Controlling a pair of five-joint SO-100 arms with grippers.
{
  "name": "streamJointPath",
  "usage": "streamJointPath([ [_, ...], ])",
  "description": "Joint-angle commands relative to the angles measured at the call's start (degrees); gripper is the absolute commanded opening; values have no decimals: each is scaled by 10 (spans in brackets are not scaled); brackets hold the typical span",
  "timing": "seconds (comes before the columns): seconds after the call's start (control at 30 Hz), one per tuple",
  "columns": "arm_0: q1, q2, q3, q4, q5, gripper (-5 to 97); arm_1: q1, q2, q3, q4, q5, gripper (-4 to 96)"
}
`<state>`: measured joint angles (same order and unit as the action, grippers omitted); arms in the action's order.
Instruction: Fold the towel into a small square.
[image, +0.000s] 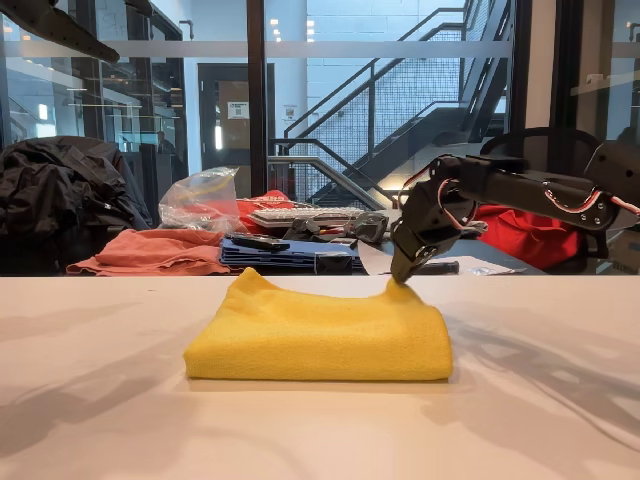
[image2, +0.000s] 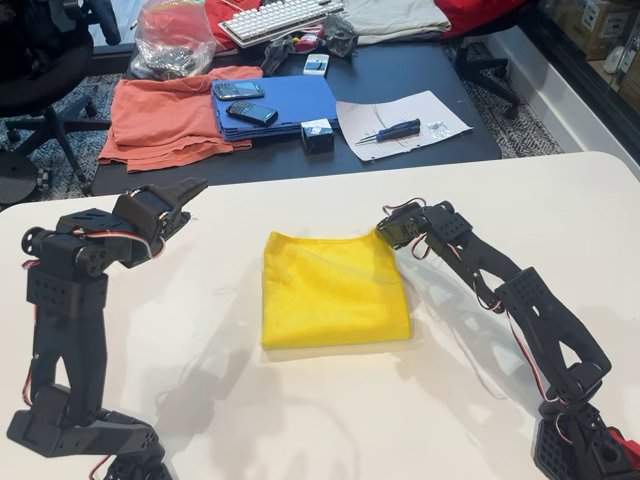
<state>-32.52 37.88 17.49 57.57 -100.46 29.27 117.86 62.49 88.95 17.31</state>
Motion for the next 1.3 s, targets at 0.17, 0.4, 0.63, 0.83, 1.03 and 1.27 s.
streamJointPath([
  [0.17,20,7,-13,-33,0,-2,0,3,-4,10,0,236],
  [0.4,33,6,-9,-40,0,-2,1,4,-9,12,0,236],
  [0.63,48,-13,-13,-40,1,5,1,5,-11,13,0,236],
  [0.83,55,-13,-14,-41,8,108,1,9,-11,14,0,236],
  [1.03,67,-13,-14,-42,8,211,1,10,-11,15,0,236],
  [1.27,91,-13,-14,-98,25,201,1,11,-11,15,0,236],
])
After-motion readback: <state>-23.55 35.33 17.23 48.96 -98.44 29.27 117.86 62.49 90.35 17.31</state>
